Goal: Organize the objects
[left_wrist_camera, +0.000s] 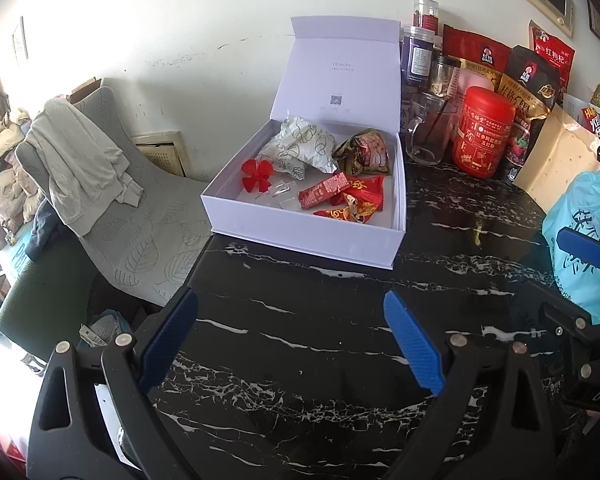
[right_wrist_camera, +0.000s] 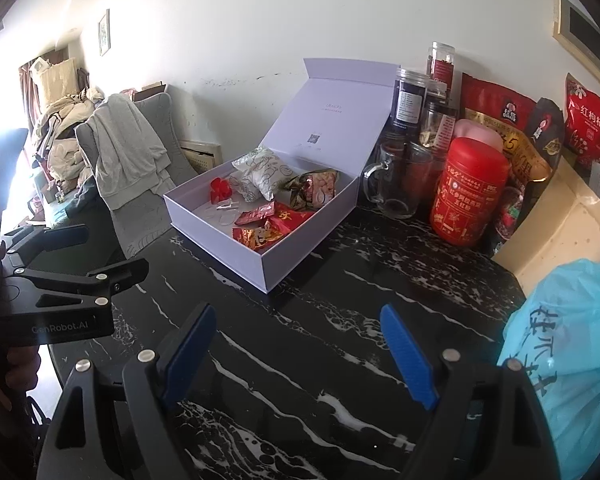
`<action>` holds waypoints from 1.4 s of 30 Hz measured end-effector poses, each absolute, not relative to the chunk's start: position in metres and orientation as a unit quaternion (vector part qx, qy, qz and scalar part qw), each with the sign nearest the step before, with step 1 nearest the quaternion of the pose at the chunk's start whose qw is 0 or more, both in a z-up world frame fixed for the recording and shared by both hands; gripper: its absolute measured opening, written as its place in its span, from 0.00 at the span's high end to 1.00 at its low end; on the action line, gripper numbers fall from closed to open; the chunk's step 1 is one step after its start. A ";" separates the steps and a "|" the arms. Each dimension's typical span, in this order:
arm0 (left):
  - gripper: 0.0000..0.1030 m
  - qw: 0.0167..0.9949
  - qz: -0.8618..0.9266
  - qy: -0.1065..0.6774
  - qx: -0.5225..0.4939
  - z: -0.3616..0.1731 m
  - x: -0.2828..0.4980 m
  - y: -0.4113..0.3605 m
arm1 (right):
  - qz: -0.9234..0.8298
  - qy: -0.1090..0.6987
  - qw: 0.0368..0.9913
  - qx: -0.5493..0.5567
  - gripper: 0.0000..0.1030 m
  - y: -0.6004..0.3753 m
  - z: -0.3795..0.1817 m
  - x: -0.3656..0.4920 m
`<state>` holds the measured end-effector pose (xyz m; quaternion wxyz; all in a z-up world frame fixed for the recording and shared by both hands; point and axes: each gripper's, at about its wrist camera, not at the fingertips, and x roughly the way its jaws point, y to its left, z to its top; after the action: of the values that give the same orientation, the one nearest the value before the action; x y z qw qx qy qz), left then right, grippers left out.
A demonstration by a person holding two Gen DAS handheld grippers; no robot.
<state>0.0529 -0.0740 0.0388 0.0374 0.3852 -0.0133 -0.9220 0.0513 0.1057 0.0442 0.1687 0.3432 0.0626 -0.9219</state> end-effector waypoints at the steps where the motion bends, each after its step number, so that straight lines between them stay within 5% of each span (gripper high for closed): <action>1: 0.09 0.037 -0.922 -0.013 0.385 0.038 0.053 -0.075 | -0.922 0.063 0.168 0.343 0.17 0.105 0.044 0.051; 42: 0.09 0.025 -0.919 -0.025 0.392 0.032 0.063 -0.072 | -0.921 0.067 0.159 0.350 0.17 0.099 0.037 0.059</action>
<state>0.0633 -0.0725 0.0320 0.0254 0.3915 -0.0248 -0.9195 0.0587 0.0994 0.0369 0.1591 0.3496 0.0673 -0.9208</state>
